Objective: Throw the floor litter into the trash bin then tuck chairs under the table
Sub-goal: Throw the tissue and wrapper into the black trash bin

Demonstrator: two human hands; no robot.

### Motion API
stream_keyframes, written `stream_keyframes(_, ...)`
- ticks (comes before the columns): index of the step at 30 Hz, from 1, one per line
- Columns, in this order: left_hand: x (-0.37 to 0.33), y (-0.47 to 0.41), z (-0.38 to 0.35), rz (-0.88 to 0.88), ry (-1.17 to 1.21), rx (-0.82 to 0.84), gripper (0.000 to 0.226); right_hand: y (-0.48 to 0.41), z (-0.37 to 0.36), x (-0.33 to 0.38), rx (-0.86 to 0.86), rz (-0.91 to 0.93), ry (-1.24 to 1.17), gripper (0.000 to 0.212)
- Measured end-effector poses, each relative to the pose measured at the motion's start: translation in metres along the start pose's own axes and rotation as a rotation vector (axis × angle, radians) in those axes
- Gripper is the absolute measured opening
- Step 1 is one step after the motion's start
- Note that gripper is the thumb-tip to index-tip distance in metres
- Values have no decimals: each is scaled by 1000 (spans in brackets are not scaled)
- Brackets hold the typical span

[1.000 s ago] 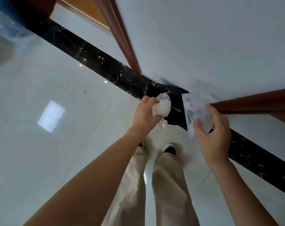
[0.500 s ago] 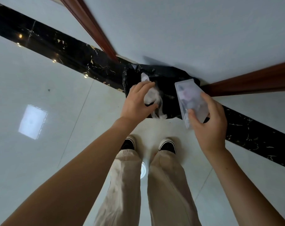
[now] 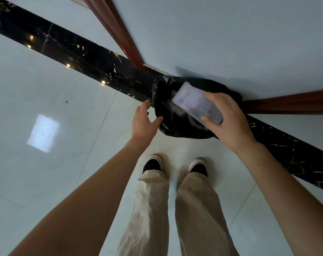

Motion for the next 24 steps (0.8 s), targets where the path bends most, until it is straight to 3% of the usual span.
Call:
stream_keyframes(6, 1, -2, -5, -32, 78, 7, 59, -14, -23, -18, 194, -74, 67, 60)
stream_keyframes(10, 2, -3, -6, -19, 88, 2, 61, -17, -26, -23, 213, -107, 126, 62)
stream_keyframes(19, -32, -33, -6, -114, -25, 74, 63, 3, -8, -21, -23, -147, 151, 53)
stream_keyframes(24, -91, -18, 24, -364, -298, 93, 58, 22, 23, 14, -128, -163, 167, 48)
Point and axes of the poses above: each hand's wrist, its own y-axis away from the middle knuckle, its own z-axis out of the back of the hand, x = y × z, the point moved 6 cm from there along -y, towards the middle knuckle, and after that the axes turned 4 degrees about -z, right-handed, at the moved point
